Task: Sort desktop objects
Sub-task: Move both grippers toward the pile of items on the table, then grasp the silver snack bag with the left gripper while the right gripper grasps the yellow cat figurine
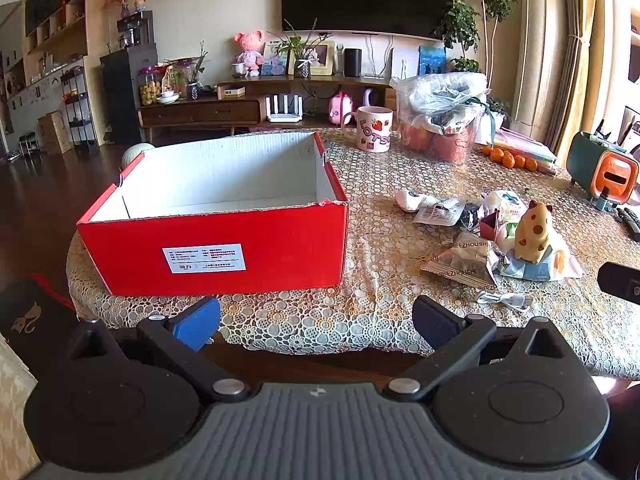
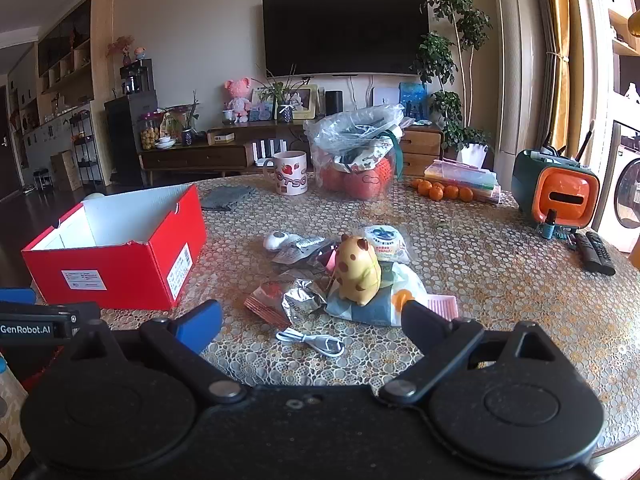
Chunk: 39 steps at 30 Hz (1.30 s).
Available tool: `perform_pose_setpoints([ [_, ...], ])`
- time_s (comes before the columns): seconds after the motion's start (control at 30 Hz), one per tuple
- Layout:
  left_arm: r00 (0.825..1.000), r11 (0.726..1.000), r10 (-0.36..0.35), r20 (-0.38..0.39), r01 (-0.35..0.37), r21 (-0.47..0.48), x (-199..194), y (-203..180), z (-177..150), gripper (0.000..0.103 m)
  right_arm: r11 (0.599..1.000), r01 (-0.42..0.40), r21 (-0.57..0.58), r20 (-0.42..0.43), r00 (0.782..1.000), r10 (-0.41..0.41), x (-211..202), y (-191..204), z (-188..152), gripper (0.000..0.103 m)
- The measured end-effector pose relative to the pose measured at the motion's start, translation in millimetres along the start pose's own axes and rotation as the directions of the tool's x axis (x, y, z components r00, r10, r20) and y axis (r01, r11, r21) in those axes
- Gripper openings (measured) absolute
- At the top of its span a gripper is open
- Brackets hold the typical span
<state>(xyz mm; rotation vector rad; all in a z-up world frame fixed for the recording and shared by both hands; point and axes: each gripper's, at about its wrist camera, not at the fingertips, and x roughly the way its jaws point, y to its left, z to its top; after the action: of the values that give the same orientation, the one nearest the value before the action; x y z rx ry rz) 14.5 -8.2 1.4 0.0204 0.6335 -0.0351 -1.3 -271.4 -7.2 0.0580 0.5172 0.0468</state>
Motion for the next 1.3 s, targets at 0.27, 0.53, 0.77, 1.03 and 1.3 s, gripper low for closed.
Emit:
perform_pose_setpoints([
  [0.27,1.0,1.0,0.0,-0.003,0.0,0.011,5.7,-2.0,1.9,0.103,1.0,0.004,-0.002,-0.007,1.0,-0.004,3.8,-2.5,0.8,0.093],
  [0.53,0.999,0.998,-0.037,0.004,0.036,0.053,19.1,-20.3,8.6,0.103,0.999,0.019,-0.035,-0.003,1.0,-0.019,18.2,-5.8,4.3,0.092],
  [0.77,0.994,0.987,-0.111,0.023,0.107,0.117,37.9,-49.4,13.9,0.103,0.996,0.05,-0.071,0.003,0.999,-0.05,40.0,-12.5,11.0,0.092],
  [1.03,0.982,0.965,-0.187,0.029,0.178,0.195,72.2,-84.5,21.7,0.103,0.996,0.058,-0.074,-0.027,0.998,-0.061,75.4,-26.9,16.9,0.088],
  [1.3,0.968,0.938,-0.251,-0.006,0.244,0.244,106.9,-109.0,24.7,0.103,0.995,0.051,-0.086,-0.061,0.997,-0.057,104.9,-33.0,22.8,0.085],
])
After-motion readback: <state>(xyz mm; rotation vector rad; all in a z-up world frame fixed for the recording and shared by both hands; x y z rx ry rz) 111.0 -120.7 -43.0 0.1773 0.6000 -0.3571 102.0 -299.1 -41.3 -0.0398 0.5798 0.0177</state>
